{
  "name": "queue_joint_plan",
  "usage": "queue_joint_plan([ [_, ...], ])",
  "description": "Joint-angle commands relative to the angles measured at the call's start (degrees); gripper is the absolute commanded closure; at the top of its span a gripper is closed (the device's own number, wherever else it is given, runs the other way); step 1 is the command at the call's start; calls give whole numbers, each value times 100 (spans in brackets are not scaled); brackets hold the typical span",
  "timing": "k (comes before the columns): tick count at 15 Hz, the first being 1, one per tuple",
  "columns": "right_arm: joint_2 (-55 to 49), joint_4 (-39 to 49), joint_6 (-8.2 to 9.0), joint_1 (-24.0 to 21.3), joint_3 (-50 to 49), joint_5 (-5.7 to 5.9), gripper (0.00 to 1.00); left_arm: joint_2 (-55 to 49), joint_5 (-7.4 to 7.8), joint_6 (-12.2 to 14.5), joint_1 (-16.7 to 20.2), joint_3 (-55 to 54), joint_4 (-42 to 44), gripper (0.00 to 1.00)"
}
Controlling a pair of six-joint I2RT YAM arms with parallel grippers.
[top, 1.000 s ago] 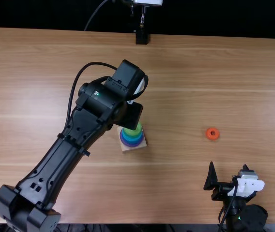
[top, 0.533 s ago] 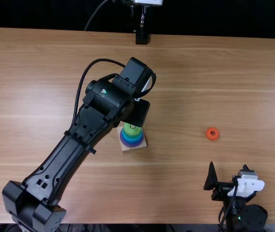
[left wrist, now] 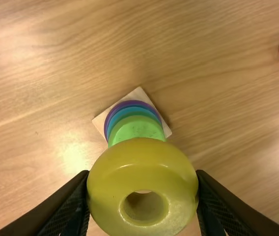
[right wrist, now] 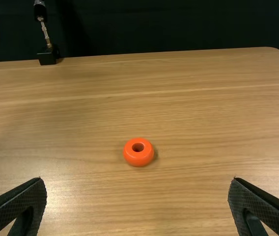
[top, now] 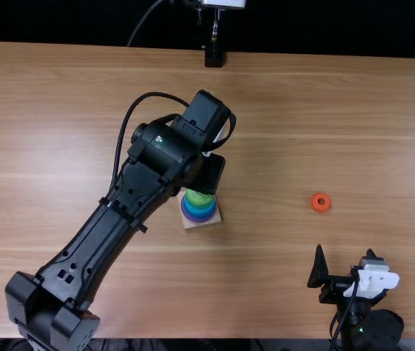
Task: Build the Hanoi tower: stack the rings onto the peg from bottom to top in this color order: purple, dark blue, light blue, dark green, light green, yellow, orange.
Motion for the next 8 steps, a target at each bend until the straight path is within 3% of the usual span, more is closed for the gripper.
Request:
queue_joint_plan([
  [1, -69, -175, -34, -12, -455, -27, 0, 48, 40, -54, -68, -132, -23, 100],
  [8, -69, -175, -24, -12, -455, -27, 0, 48, 40, -54, -182, -290, 51, 100],
])
